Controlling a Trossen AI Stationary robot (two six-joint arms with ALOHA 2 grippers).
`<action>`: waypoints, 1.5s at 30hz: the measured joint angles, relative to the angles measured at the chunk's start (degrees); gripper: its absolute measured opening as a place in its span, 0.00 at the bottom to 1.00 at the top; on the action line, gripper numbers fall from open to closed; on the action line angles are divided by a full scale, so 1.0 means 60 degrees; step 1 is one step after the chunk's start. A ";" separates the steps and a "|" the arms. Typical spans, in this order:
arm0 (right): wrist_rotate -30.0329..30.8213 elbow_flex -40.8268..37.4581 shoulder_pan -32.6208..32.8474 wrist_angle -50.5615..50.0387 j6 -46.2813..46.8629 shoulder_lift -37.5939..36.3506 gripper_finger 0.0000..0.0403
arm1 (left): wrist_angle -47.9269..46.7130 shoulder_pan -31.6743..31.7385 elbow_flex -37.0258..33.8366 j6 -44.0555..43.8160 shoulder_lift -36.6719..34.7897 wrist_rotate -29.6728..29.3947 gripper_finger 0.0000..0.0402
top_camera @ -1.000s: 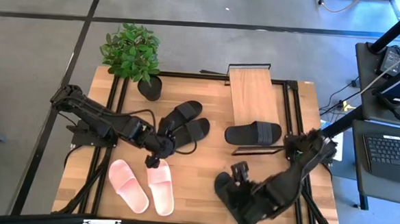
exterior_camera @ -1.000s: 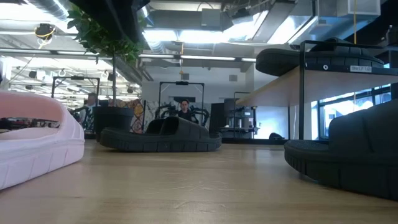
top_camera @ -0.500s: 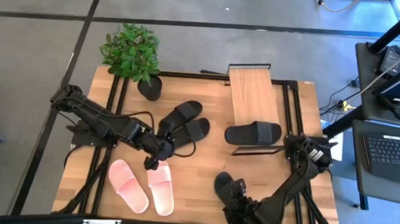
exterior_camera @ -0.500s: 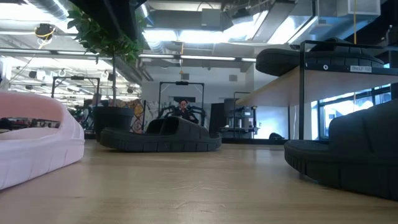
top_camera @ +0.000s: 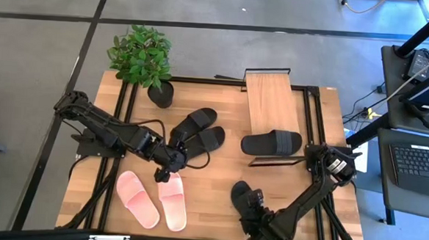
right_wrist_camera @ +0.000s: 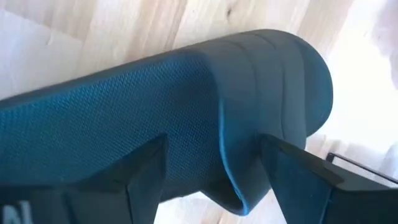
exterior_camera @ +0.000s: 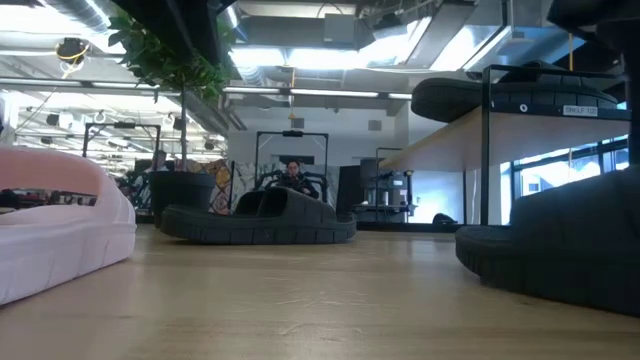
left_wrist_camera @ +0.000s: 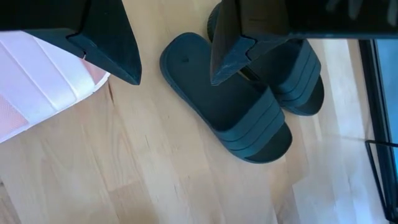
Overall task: Pick and place slides into the shelf
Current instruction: Put the black slide on the shelf
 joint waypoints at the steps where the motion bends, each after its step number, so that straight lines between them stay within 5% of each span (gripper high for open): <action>1: -0.0009 0.0000 -0.0011 0.0010 -0.0085 0.0000 0.64 | 0.0000 0.0000 0.0000 0.0000 0.0000 0.0000 0.46; 11: 0.1232 -0.0022 -0.0066 -0.0039 -0.0122 0.0018 0.64 | 0.0080 0.0004 0.0000 -0.0004 0.0000 -0.0004 0.46; 36: 0.1425 -0.0018 -0.0117 0.0205 -0.0085 0.0018 0.64 | 0.0166 0.0007 0.0000 0.0015 0.0000 -0.0007 0.46; 45: 0.1429 -0.0018 -0.0117 0.0205 -0.0109 0.0018 0.42 | 0.0164 0.0007 0.0000 0.0022 0.0000 -0.0007 0.46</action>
